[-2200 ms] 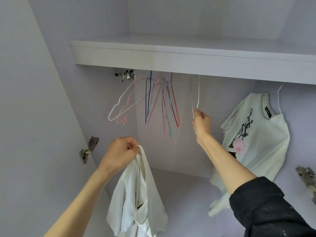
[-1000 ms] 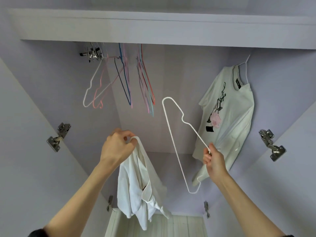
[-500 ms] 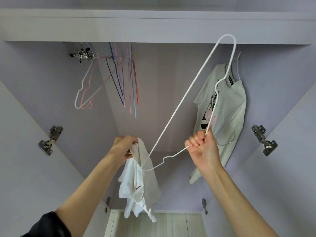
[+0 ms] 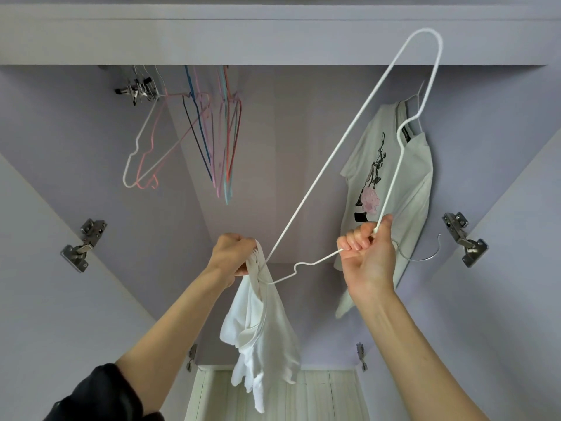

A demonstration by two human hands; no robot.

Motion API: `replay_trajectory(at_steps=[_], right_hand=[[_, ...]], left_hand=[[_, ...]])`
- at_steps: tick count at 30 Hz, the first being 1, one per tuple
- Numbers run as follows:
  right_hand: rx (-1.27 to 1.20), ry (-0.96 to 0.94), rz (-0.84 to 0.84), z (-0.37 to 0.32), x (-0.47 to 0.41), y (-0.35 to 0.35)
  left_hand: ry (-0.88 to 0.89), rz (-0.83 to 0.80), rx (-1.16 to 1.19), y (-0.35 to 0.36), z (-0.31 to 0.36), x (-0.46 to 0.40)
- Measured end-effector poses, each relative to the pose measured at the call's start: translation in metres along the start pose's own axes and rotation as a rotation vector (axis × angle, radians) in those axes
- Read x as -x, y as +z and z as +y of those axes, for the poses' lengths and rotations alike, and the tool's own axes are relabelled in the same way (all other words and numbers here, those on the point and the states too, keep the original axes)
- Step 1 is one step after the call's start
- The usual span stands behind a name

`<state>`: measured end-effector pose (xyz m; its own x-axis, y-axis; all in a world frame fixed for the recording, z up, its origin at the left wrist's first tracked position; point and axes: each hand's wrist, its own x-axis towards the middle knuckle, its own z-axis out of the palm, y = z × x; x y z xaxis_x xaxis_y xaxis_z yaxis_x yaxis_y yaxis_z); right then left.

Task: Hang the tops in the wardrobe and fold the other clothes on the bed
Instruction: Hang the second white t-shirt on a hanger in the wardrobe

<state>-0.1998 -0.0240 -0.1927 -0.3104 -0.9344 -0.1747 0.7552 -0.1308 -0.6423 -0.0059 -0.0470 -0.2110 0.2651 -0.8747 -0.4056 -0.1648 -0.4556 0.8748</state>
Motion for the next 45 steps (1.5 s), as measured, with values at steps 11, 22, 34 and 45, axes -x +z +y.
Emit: replay_trajectory(at_steps=[11, 22, 34, 45], right_hand=[[0.499, -0.075, -0.012, 0.050, 0.020, -0.020], [0.409, -0.200, -0.015, 0.008, -0.010, -0.017], [0.563, -0.218, -0.131, 0.023, -0.010, -0.002], [0.955, -0.254, -0.134, 0.047, -0.015, -0.023]], left_hand=[[0.002, -0.142, 0.421, 0.001, 0.028, 0.024], [0.162, 0.047, 0.243, -0.039, 0.054, 0.027], [0.314, -0.041, 0.053, -0.048, 0.077, 0.041], [0.161, -0.067, 0.249, -0.089, 0.065, 0.044]])
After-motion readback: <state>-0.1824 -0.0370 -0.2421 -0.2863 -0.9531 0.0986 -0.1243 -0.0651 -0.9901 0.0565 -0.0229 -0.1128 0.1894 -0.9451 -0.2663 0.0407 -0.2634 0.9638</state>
